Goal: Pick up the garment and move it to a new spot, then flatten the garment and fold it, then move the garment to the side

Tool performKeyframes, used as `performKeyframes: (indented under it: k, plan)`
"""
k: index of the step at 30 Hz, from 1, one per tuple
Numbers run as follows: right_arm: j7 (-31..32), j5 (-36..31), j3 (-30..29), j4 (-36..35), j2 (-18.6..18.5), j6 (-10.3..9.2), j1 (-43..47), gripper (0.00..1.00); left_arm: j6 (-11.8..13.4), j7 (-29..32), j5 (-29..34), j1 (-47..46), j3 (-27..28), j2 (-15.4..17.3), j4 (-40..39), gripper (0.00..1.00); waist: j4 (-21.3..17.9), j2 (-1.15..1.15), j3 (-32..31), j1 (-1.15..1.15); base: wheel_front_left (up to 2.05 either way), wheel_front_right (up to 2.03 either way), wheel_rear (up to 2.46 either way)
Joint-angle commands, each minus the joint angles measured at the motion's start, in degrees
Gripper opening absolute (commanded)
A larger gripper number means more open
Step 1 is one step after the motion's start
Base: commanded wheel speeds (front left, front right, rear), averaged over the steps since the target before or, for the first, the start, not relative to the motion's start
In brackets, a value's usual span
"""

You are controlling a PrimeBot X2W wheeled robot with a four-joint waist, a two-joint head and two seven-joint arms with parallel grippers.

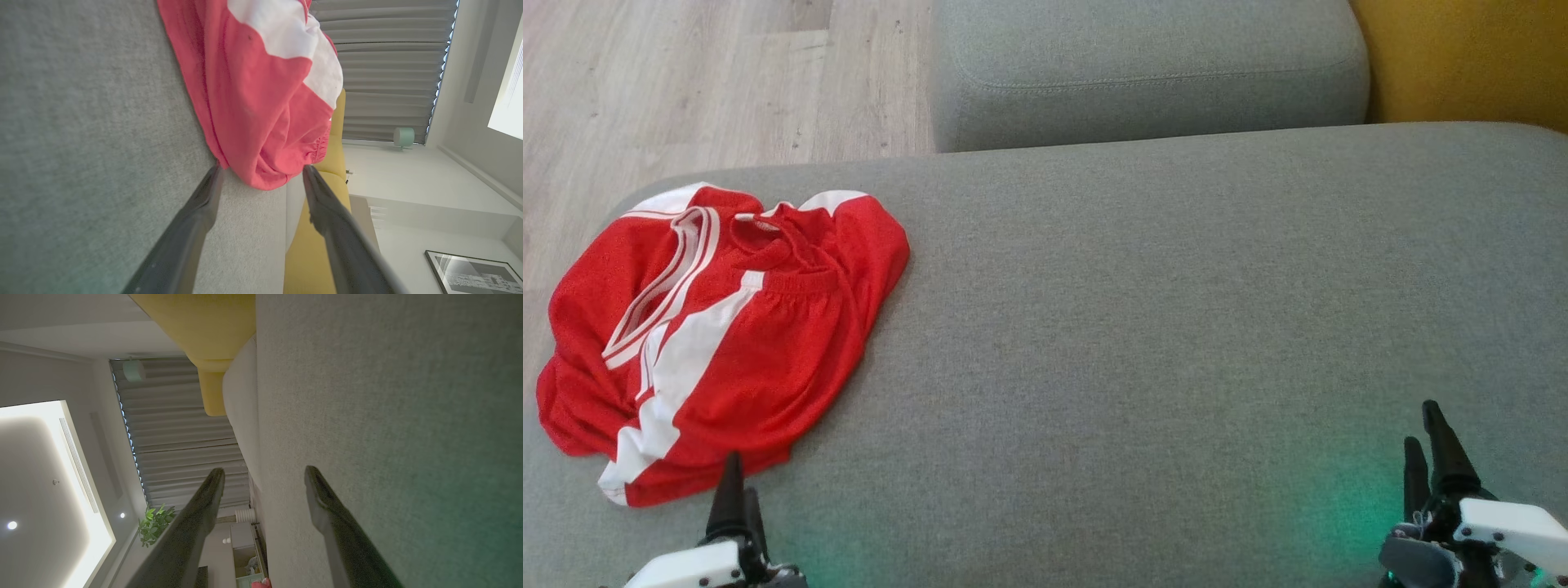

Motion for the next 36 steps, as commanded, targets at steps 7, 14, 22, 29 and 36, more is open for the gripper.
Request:
performKeyframes:
  k: [7, 14, 22, 29, 36]
  plan:
    - [-1.69, -2.73, 2.15, -2.45, -0.43, 0.04, -2.48, 1.0, 0.57, -1.45, 4.31, -2.47, -0.89, 0.21, -3.1, 1.0, 0.09, 0.0, -0.51, 0.0, 0.0, 0.0, 0.0]
    - [-2.88, -9.28, 2.72, -2.87, -0.32, 0.07, -2.24, 1.0, 1.5, -2.62, 10.19, -2.13, -2.32, 0.22, -5.43, 1.0, 0.17, 0.0, -1.0, 0.0, 0.0, 0.0, 0.0]
    - [-4.23, -16.9, 4.25, -3.72, -0.27, 0.1, -1.71, 1.0, 2.64, -3.97, 16.43, -1.7, -4.27, 0.24, -7.13, 1.0, 0.21, 0.0, -1.78, 0.0, 0.0, 0.0, 0.0]
    - [-5.41, -22.61, 5.8, -4.1, -0.29, 0.13, -1.23, 1.0, 3.78, -5.14, 22.32, -1.23, -5.72, 0.26, -7.89, 1.0, 0.24, 0.0, -2.61, 0.0, 0.0, 0.0, 0.0]
    - [-6.59, -28.74, 6.78, -4.63, -0.31, 0.15, -0.76, 1.0, 5.07, -6.31, 27.57, -0.83, -7.07, 0.28, -7.87, 1.0, 0.26, 0.0, -3.21, 0.0, 0.0, 0.0, 0.0]
